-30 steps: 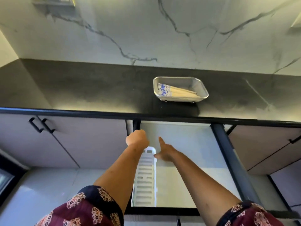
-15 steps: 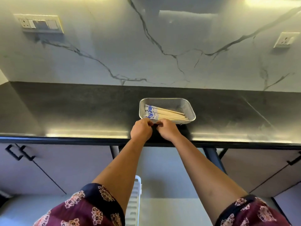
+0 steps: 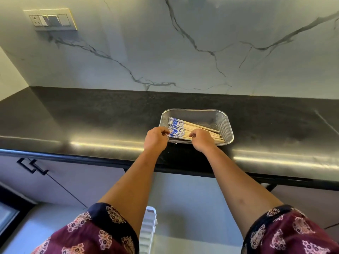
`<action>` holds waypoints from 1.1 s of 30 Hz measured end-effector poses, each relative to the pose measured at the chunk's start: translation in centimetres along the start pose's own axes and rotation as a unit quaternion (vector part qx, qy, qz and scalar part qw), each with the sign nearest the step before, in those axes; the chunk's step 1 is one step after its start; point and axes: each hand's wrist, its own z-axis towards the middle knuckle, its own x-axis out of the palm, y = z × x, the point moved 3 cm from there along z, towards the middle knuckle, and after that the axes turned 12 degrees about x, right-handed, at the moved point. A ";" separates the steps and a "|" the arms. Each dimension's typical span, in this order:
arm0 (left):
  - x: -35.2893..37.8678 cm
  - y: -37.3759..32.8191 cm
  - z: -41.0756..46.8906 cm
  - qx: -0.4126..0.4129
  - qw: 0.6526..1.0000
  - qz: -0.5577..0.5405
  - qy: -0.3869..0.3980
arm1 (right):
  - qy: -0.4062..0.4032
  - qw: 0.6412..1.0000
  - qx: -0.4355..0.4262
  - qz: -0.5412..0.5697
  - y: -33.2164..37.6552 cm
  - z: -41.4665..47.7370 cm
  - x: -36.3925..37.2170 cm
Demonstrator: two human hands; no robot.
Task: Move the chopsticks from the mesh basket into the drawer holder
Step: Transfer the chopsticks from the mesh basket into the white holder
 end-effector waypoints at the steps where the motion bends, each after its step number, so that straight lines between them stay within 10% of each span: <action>1: 0.0 0.2 0.2 -0.003 1.000 0.002 -0.002 | 0.001 1.000 -0.003 -0.009 0.2 0.3 0.2; 33: 3.5 2.3 2.1 -0.120 0.989 -0.073 -0.042 | 0.097 0.977 -0.043 -0.183 0.7 6.0 1.6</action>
